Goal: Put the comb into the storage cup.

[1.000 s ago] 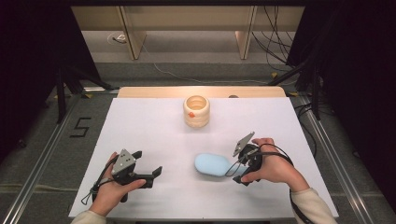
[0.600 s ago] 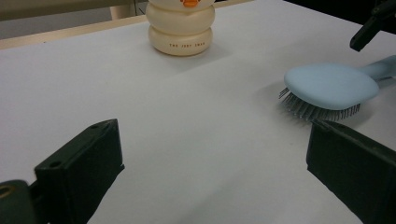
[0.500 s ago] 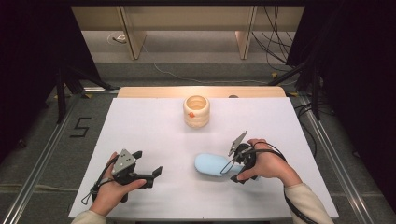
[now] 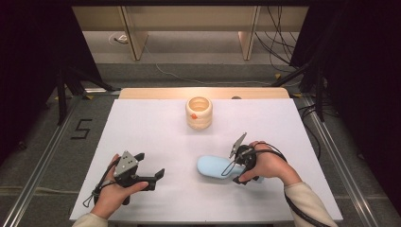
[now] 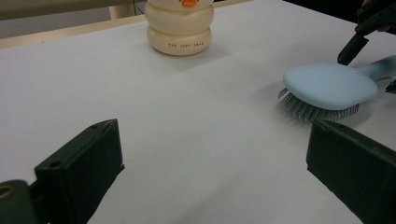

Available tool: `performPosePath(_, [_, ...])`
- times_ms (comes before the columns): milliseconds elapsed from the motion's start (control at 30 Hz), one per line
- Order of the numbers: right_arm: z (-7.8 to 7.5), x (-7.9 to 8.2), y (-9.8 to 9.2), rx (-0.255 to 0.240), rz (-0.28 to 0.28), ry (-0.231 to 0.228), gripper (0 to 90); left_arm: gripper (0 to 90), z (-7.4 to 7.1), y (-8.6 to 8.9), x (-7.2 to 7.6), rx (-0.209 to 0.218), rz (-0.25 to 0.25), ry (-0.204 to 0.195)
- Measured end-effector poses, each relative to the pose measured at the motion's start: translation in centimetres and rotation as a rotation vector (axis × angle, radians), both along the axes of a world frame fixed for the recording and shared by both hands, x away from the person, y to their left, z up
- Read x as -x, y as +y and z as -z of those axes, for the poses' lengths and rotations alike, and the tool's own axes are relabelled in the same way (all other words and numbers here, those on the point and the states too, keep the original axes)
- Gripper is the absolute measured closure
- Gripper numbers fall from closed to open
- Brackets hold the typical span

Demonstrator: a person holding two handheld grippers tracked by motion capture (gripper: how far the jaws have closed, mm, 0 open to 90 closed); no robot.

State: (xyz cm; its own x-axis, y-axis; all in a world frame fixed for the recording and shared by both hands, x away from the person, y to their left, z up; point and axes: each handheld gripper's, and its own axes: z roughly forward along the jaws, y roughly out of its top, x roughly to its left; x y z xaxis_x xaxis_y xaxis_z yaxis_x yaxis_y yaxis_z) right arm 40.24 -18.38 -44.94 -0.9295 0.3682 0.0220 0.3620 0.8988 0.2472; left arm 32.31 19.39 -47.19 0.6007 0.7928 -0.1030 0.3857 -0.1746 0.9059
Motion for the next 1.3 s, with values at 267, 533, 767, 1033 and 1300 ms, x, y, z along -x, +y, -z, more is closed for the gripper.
performPosePath(267, [0.3, -0.2, 0.5, 0.019, -0.028, -0.001, 27.2, 3.2, 0.0, 0.0, 0.0, -0.001, 0.000, -0.001])
performPosePath(533, [0.5, -0.4, 0.6, 0.033, -0.033, -0.004, 30.1, 3.2, 0.0, 0.0, 0.0, 0.000, 0.000, 0.000])
performPosePath(767, [0.7, -0.4, 1.0, 0.044, -0.040, 0.003, 31.9, 3.2, 0.0, 0.0, 0.0, 0.001, -0.001, 0.000])
performPosePath(1033, [0.7, -0.4, 1.2, 0.045, -0.026, 0.007, 34.2, 3.2, 0.0, 0.0, 0.0, 0.000, 0.000, 0.000])
performPosePath(1300, [0.8, -0.5, 1.3, 0.047, -0.061, -0.003, 37.2, 3.2, 0.0, 0.0, 0.0, 0.000, 0.001, 0.000])
